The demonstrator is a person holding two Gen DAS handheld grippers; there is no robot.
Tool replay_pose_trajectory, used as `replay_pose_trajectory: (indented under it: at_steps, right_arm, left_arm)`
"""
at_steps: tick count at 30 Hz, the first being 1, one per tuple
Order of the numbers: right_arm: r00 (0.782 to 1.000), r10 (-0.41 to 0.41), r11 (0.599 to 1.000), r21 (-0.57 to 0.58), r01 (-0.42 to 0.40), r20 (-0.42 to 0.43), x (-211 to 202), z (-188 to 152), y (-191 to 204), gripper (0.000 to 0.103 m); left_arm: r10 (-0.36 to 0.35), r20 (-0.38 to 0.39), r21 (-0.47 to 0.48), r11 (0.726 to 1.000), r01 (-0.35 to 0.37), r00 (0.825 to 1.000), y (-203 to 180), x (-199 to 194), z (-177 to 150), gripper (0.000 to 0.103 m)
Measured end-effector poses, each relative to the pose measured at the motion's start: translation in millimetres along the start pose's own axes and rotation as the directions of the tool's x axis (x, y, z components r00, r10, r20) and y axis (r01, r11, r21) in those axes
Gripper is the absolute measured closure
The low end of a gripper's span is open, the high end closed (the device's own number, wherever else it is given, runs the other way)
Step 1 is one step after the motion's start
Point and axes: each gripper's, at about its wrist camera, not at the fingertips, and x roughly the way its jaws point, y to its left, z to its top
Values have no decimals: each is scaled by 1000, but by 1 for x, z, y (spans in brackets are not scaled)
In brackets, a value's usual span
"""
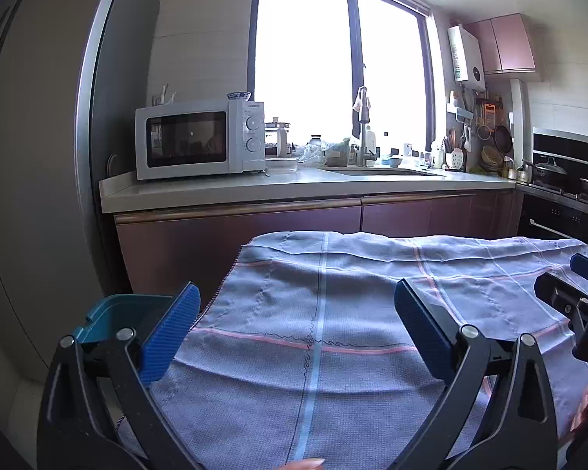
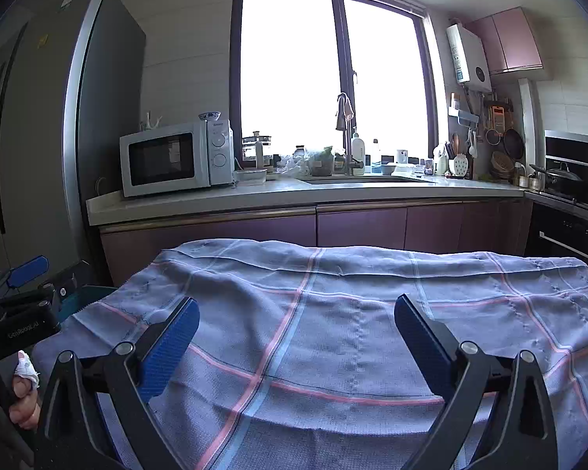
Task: Collect trash
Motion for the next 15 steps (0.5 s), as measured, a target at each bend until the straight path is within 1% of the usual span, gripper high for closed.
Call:
replay_pose_trajectory:
  at_steps: [4, 15]
  right_arm:
    - [1000, -5, 1000, 0, 5, -10, 0, -1, -2, 7]
    - [1000, -24, 1000, 12, 24, -7, 0, -2, -9, 7]
  left_arm:
    - [-6, 4, 17, 1000, 6, 1000, -6, 0, 0, 6]
    - [-9, 14, 26, 1000, 9, 1000, -10, 3, 4, 5]
